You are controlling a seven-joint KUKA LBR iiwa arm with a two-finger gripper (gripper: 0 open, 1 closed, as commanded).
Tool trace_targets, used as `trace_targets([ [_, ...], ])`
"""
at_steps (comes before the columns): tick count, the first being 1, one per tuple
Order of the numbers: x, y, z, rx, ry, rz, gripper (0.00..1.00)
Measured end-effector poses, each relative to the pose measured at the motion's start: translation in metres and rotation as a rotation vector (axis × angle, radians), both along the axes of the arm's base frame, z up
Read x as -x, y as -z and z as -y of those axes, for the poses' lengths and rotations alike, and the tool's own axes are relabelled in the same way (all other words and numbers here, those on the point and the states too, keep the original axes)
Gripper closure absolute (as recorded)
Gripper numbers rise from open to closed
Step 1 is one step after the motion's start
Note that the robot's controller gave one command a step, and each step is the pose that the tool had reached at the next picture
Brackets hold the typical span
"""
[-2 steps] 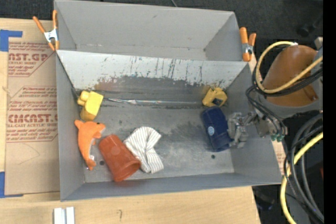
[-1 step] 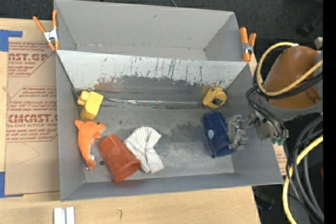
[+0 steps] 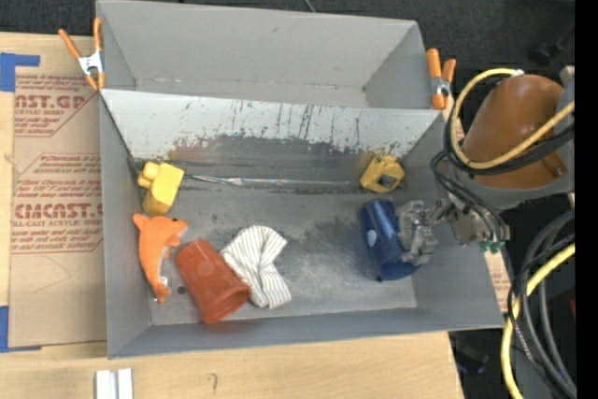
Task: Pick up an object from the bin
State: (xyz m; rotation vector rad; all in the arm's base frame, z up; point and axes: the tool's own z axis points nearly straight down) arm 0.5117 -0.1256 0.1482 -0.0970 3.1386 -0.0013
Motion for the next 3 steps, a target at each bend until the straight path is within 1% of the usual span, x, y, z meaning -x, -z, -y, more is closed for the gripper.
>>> trace_targets([
  [1, -0.037, -0.001, -0.005, 0.0, -0.047, -0.002, 1.0],
  [2, -0.056, -0.014, 0.01, -0.001, -0.108, -0.002, 1.0],
  [3, -0.042, -0.014, 0.005, 0.0, -0.127, 0.002, 1.0],
])
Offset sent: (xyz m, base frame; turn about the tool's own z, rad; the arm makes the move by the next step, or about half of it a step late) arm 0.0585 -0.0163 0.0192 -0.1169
